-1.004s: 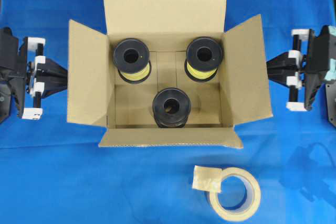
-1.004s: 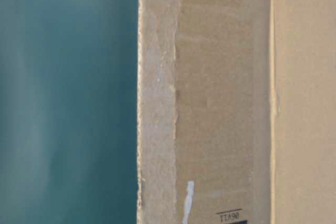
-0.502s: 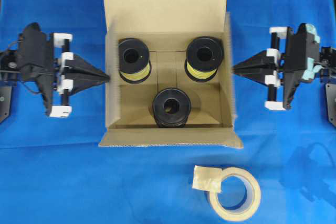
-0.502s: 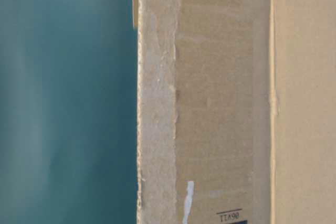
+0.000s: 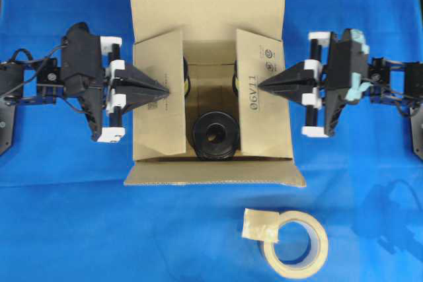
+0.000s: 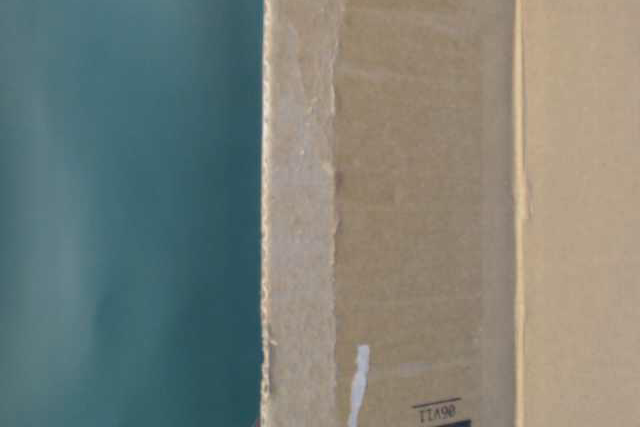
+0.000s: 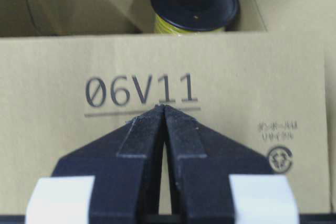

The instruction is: Close the cardboard box.

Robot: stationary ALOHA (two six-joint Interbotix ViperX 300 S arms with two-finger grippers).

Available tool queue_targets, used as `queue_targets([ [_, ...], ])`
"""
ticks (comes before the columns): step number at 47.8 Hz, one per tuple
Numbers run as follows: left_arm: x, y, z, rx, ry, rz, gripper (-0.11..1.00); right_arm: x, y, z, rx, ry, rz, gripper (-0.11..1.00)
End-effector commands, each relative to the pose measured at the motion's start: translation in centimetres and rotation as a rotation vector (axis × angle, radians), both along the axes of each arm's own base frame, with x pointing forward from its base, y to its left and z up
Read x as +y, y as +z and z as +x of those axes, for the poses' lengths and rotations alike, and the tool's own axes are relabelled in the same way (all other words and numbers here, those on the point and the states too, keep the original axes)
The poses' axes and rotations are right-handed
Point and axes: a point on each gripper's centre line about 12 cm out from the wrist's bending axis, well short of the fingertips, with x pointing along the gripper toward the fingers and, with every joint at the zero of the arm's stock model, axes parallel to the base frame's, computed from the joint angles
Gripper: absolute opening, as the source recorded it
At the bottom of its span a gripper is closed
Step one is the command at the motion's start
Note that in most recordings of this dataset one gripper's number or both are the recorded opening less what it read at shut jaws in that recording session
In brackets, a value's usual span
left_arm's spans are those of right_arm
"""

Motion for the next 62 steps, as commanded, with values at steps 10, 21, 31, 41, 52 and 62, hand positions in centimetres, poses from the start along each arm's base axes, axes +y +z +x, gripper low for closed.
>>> queue_targets([
  [10,0.3,-0.9,1.4,0.024,0.008,-0.005,0.02,0.3,-0.6,1.9,0.006,0.010,0.005,0.02],
  [21,0.3,-2.3,1.9,0.064,0.007,-0.008,0.02,0.4,-1.7,2.4,0.019,0.011,0.010,0.02],
  [31,0.4,-2.2,2.4,0.060,0.008,-0.006,0.02,0.4,-1.9,2.5,0.019,0.006,0.013,0.02],
  [41,1.0,-1.4,3.9,0.013,0.022,0.005,0.02,0.3,-1.8,2.6,0.010,0.006,0.012,0.02],
  [52,3.4,-0.1,6.9,-0.033,0.058,0.073,0.02,0.4,-1.7,2.9,0.002,0.007,0.011,0.02],
  [62,6.4,0.6,8.9,-0.049,0.107,0.142,0.02,0.7,-1.6,3.2,-0.001,0.016,0.011,0.02],
])
